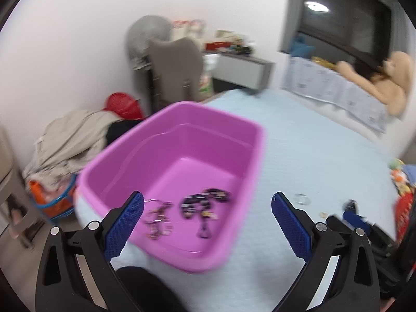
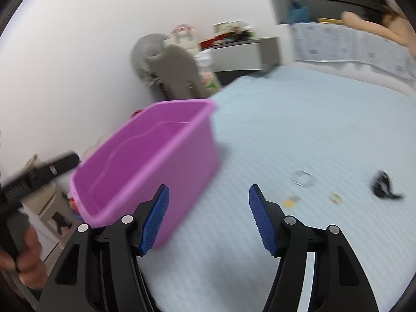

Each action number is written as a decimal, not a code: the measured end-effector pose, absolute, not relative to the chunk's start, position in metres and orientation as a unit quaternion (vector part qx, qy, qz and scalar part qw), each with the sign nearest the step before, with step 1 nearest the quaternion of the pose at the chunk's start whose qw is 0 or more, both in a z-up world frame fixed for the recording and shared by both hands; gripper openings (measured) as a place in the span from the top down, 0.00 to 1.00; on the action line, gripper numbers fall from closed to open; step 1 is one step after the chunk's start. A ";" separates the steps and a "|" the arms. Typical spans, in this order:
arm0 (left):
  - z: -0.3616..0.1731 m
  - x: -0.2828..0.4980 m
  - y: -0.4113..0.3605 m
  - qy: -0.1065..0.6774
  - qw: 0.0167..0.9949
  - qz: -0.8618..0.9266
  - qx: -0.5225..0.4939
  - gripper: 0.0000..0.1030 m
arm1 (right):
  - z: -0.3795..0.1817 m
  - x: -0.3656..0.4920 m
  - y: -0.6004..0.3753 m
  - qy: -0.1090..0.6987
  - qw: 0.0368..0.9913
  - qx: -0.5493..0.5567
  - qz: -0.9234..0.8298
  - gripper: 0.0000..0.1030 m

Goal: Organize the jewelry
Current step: 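Move both open tools back over the remaining jewelry on the bed, then grasp the yellow flower charm with the left tool while the right tool grasps the gold ring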

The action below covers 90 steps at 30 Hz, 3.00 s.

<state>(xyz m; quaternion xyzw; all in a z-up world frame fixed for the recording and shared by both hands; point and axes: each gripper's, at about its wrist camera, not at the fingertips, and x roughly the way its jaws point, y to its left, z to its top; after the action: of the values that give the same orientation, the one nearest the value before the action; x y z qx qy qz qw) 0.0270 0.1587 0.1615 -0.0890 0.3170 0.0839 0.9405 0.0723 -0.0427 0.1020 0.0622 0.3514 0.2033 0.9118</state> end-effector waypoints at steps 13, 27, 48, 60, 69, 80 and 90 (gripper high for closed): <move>0.096 0.067 0.019 0.360 0.931 -0.045 -0.030 0.06 | 0.036 0.033 -0.188 0.375 0.919 0.100 0.068 0.41; -0.031 0.166 -0.033 0.422 0.906 -0.014 0.007 0.06 | -0.052 0.123 -0.215 0.408 0.905 0.094 0.072 0.41; -0.087 0.227 -0.038 0.449 0.893 -0.009 -0.004 0.06 | -0.095 0.214 -0.206 0.437 0.893 0.073 0.074 0.41; -0.098 0.241 -0.045 0.456 0.890 -0.002 0.003 0.06 | -0.102 0.238 -0.198 0.441 0.894 0.029 0.069 0.41; -0.100 0.245 -0.049 0.461 0.887 0.007 0.014 0.05 | -0.104 0.246 -0.193 0.446 0.893 0.002 0.065 0.45; -0.095 0.240 -0.058 0.442 0.896 -0.008 0.037 0.37 | -0.103 0.243 -0.179 0.444 0.894 -0.034 0.055 0.65; -0.087 0.233 -0.063 0.441 0.896 -0.040 0.026 0.82 | -0.099 0.236 -0.210 0.437 0.892 0.069 0.094 0.80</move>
<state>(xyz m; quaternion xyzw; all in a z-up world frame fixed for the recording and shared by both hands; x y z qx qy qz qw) 0.2330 -0.0630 -0.0868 0.0261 0.4411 -0.0397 0.8962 0.2357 -0.2104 -0.0993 0.0694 0.4370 0.0943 0.8918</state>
